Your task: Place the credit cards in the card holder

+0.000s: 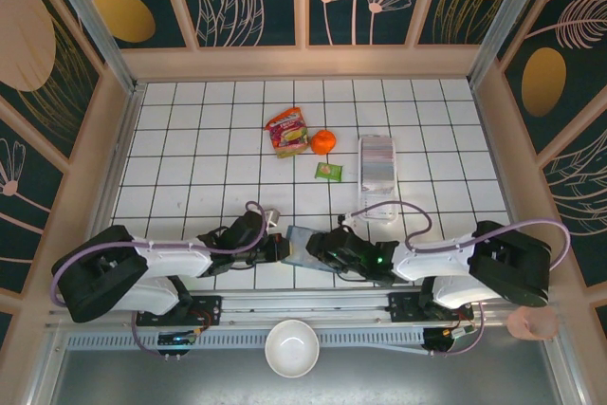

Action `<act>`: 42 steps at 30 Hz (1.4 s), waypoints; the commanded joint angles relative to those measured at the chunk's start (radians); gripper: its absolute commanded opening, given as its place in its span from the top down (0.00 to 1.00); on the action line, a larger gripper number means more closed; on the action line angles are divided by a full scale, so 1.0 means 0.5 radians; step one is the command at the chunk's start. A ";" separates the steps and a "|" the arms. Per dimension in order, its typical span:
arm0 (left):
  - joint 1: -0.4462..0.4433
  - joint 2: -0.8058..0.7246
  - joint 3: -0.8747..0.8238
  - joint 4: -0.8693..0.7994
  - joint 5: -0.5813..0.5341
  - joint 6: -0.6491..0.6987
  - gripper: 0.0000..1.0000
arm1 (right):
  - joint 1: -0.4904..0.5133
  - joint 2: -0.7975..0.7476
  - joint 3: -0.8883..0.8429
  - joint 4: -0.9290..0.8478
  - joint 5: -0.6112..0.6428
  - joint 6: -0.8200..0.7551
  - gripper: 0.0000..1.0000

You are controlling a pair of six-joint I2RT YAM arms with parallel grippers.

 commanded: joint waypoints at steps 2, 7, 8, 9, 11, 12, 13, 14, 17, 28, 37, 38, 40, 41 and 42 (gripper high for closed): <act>-0.008 -0.030 -0.042 -0.230 -0.090 -0.006 1.00 | 0.015 0.090 0.098 -0.361 0.104 -0.068 0.53; -0.006 0.010 -0.056 -0.191 -0.066 -0.020 1.00 | 0.024 0.161 0.161 -0.357 0.104 -0.097 0.53; -0.006 0.015 -0.057 -0.183 -0.063 -0.021 1.00 | 0.025 0.172 0.176 -0.336 0.097 -0.118 0.53; -0.006 0.015 -0.059 -0.178 -0.062 -0.023 1.00 | 0.027 0.183 0.198 -0.335 0.098 -0.134 0.53; -0.007 0.007 -0.060 -0.187 -0.064 -0.021 1.00 | 0.027 0.209 0.257 -0.368 0.114 -0.172 0.54; -0.006 0.000 -0.059 -0.187 -0.068 -0.020 1.00 | 0.029 0.221 0.295 -0.391 0.126 -0.194 0.54; -0.006 -0.003 -0.059 -0.185 -0.069 -0.021 1.00 | 0.030 0.234 0.328 -0.417 0.140 -0.210 0.54; -0.007 -0.003 -0.059 -0.187 -0.071 -0.021 1.00 | 0.030 0.245 0.357 -0.439 0.148 -0.231 0.54; -0.006 -0.003 -0.060 -0.182 -0.074 -0.019 1.00 | 0.030 0.278 0.422 -0.446 0.145 -0.297 0.54; -0.007 -0.026 -0.062 -0.194 -0.084 -0.013 1.00 | 0.018 0.203 0.572 -1.006 0.230 -0.320 0.31; -0.008 -0.004 -0.054 -0.182 -0.075 -0.013 1.00 | 0.015 0.299 0.629 -0.926 0.196 -0.375 0.74; -0.006 -0.003 -0.053 -0.181 -0.074 -0.013 1.00 | 0.015 0.322 0.637 -0.933 0.192 -0.375 0.75; -0.007 -0.003 -0.052 -0.181 -0.075 -0.012 1.00 | 0.017 0.358 0.646 -0.950 0.181 -0.370 0.73; -0.008 0.000 -0.053 -0.181 -0.075 -0.014 1.00 | 0.015 0.368 0.647 -0.951 0.173 -0.365 0.72; -0.007 -0.001 -0.054 -0.179 -0.075 -0.012 1.00 | 0.015 0.377 0.647 -0.957 0.168 -0.363 0.72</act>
